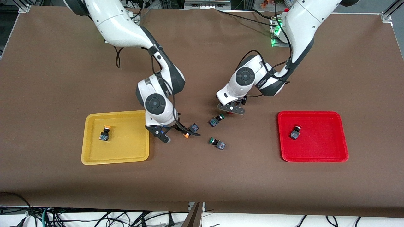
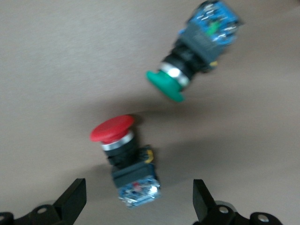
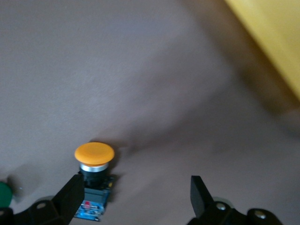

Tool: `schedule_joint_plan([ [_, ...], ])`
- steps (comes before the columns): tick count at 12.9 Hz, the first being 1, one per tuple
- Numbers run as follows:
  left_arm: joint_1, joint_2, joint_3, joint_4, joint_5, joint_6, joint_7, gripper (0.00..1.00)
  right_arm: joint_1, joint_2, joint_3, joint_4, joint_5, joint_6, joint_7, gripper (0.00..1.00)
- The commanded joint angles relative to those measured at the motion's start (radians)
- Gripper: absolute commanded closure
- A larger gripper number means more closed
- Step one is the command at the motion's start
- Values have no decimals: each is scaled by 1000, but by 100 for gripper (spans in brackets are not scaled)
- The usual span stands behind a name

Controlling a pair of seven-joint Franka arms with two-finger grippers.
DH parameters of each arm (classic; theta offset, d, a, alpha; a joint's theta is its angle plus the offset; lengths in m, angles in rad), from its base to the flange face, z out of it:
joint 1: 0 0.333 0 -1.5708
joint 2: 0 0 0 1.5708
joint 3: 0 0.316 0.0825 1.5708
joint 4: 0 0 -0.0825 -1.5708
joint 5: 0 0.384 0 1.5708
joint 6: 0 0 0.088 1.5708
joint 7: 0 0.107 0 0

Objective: Place red and yellow buttons in trays
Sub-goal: 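Grasp another yellow button with the right gripper while the left grasps red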

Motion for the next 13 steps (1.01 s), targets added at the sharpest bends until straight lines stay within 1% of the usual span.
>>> schedule_joint_plan([
  [1,3,-7,-5,-22,126,14,-124,0,45,46,-11,7,-1,107,89,0],
  [5,13,6,-5,-22,130,14,-124,0,59,63,-11,9,2,151,93,0],
  [7,14,7,-5,-21,130,14,-126,61,69,86,-11,9,2,188,93,0],
  [8,16,9,-5,-22,130,14,-126,72,73,92,-11,9,2,200,93,5],
  [9,19,7,-6,-21,130,12,-121,77,73,99,-11,9,2,208,91,14],
  [10,19,6,-5,-21,130,11,-114,81,73,103,-11,9,2,217,91,27],
  [11,20,3,-5,-21,130,6,-111,82,73,108,-11,9,2,226,88,46],
  [12,31,-3,-5,-19,130,5,-109,82,73,106,-11,9,2,227,80,72],
  [13,52,-20,-8,-13,130,-20,-103,82,73,100,-11,9,-3,219,68,95],
])
